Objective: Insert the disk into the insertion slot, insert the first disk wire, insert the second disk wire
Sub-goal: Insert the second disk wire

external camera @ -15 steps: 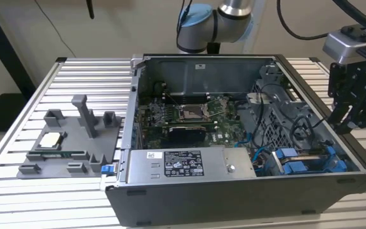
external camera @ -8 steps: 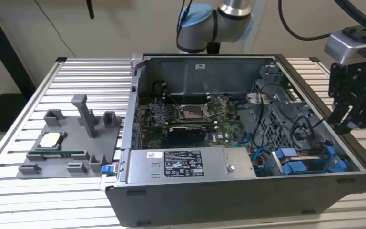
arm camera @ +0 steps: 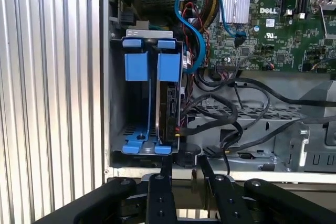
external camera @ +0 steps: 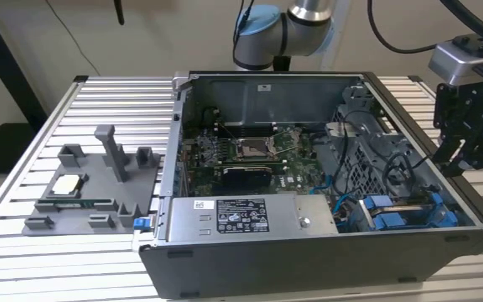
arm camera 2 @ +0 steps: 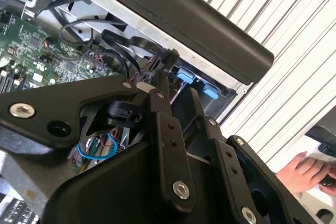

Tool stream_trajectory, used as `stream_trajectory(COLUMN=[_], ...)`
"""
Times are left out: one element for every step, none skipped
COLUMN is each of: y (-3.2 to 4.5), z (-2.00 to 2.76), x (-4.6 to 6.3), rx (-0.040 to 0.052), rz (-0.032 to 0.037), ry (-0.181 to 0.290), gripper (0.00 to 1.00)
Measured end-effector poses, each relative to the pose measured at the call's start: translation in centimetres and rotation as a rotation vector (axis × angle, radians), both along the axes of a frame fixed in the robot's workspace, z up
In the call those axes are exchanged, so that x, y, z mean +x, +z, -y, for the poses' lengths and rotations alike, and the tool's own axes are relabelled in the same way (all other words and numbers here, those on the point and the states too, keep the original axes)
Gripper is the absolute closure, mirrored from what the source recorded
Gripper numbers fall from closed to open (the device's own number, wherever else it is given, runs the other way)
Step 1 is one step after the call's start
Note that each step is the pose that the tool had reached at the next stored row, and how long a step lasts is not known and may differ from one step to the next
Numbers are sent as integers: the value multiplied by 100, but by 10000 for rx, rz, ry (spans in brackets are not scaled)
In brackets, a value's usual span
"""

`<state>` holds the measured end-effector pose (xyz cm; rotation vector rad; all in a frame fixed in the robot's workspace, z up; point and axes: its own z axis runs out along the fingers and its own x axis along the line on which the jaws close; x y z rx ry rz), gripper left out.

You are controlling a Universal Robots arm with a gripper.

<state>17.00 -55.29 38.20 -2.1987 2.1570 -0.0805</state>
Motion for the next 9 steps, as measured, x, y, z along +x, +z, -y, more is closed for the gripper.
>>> stream_trajectory(y=[0,0,-2,-4,-5,-6,-9,-12,-16], z=[-1,-2,-2,-2,-3,-6,-7,-8,-8], x=[2,6,11,18,24,29,34,40,45], rx=[-1,-1,1,1,0,-1,-1,1,1], rz=[-3,-8,-15,-29,-41,-54,-69,-90,-115], ry=[0,1,2,0,1,0,1,0,0], gripper=[67,67,67,67,67,67,67,67,67])
